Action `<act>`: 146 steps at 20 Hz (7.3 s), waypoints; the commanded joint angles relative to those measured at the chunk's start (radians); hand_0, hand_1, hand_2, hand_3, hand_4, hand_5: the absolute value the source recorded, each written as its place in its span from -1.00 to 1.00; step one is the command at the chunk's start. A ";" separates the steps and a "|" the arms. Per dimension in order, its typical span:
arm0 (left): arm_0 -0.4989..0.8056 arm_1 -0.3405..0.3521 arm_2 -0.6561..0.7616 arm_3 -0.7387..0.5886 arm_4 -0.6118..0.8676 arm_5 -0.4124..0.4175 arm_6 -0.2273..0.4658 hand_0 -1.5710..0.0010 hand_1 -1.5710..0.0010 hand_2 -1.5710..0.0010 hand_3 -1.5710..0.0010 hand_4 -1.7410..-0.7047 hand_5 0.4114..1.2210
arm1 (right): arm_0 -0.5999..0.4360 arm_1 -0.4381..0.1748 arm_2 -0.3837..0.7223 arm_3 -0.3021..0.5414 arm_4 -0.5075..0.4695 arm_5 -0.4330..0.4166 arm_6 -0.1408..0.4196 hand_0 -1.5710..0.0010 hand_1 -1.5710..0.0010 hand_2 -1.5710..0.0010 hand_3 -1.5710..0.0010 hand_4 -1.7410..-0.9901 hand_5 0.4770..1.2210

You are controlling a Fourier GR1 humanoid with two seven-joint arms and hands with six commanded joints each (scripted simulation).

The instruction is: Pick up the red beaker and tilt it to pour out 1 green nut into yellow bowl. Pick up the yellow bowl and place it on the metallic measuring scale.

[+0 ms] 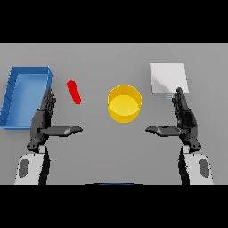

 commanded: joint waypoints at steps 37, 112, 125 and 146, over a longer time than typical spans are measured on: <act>-0.414 0.068 -0.005 0.499 -0.189 0.006 -0.039 1.00 1.00 1.00 1.00 0.05 -0.36 | 0.087 -0.091 0.087 -0.132 0.161 0.013 -0.105 1.00 1.00 1.00 1.00 0.35 -0.57; -1.198 0.221 -0.934 0.810 -1.229 -0.349 -0.152 -1.00 -1.00 -1.00 -0.98 -0.99 1.00 | 0.107 -0.067 0.082 -0.140 0.173 -0.016 -0.118 1.00 1.00 1.00 1.00 0.58 -0.76; -1.379 0.185 -1.106 0.883 -1.410 -0.291 -0.260 -1.00 -1.00 -1.00 -1.00 -0.98 1.00 | 0.098 -0.056 0.084 -0.135 0.187 -0.035 -0.114 1.00 1.00 1.00 1.00 0.61 -0.75; -1.468 0.576 -0.149 1.383 -0.645 -0.150 0.092 -1.00 -1.00 -1.00 -0.98 -1.00 1.00 | 0.055 -0.083 0.103 -0.097 0.189 0.003 -0.148 1.00 1.00 1.00 1.00 0.62 -0.61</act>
